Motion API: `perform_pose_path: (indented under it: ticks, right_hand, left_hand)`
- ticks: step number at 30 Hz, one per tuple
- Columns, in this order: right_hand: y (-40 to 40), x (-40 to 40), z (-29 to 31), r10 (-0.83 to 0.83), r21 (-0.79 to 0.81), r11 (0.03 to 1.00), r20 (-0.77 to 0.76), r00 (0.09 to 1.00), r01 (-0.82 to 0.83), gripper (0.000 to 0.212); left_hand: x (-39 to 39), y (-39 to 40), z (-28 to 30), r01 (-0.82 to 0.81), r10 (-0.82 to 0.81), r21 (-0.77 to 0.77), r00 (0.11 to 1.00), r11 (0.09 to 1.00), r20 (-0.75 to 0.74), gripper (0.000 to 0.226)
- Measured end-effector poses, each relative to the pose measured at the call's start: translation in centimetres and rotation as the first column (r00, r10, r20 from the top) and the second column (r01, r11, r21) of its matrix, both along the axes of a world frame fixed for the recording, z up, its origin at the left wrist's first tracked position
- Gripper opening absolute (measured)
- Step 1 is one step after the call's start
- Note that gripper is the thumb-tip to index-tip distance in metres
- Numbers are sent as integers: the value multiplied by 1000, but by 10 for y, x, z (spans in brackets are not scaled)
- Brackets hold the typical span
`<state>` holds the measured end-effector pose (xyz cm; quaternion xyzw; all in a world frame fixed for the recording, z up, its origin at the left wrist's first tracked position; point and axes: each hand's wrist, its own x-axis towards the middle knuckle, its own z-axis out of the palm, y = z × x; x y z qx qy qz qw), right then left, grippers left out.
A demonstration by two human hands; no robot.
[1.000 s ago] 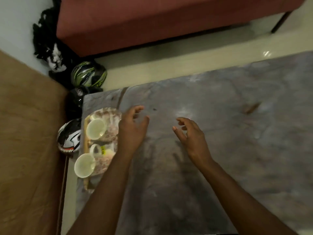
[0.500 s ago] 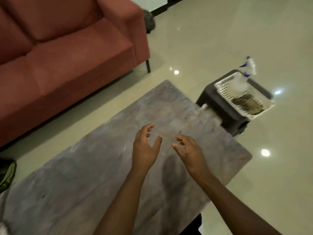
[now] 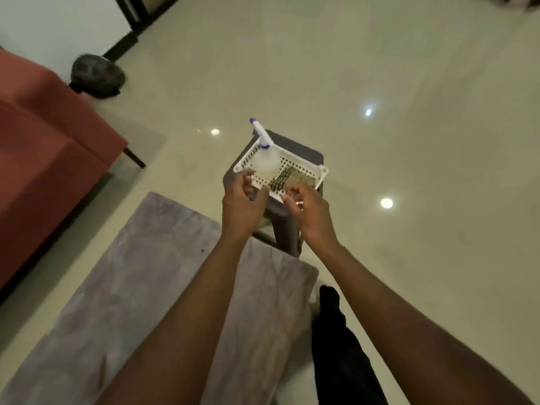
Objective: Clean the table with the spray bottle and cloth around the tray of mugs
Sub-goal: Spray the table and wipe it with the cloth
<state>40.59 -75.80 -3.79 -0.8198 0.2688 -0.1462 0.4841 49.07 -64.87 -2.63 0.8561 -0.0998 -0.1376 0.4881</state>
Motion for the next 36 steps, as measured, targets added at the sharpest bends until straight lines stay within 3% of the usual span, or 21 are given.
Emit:
perform_pose_path:
  ticks: [4, 7, 10, 13, 18, 22, 28, 33, 36]
  right_hand:
    - [-71, 60, -68, 19, 78, 997, -73, 997, -13, 22]
    - [-111, 100, -122, 92, 118, 990, -173, 981, -72, 25]
    - [-143, 141, -168, 261, 8, 962, -318, 912, -272, 44]
    - [-158, 164, -191, 364, -147, 866, -470, 804, -478, 59]
    - [-151, 170, -215, 401, -185, 738, -654, 641, -649, 76]
    - [-144, 166, -222, 332, -279, 755, -617, 713, -593, 64]
    - [-136, 163, -207, 275, -350, 829, -424, 863, -436, 56]
    - [-87, 136, -170, 272, -398, 829, -329, 904, -394, 60]
    - [-40, 113, -145, 271, -392, 833, -323, 907, -389, 55]
  left_hand:
    - [56, -78, -55, -18, 25, 55, 992, 998, -127, 44]
    - [99, -118, -100, -86, 112, 131, 973, 988, -200, 58]
    - [139, -143, -135, -228, 261, 249, 959, 941, -108, 78]
    - [162, -150, -153, -289, 319, 340, 947, 895, -37, 92]
    - [181, -160, -170, -265, 279, 173, 958, 948, -61, 101]
    - [184, -166, -175, -272, 280, 88, 955, 958, -95, 93]
    - [171, -148, -157, -298, 298, 28, 955, 954, 4, 75]
    - [146, -73, -98, -293, 294, -33, 955, 956, 47, 60]
    - [123, 4, -56, -282, 282, -26, 959, 959, -31, 46]
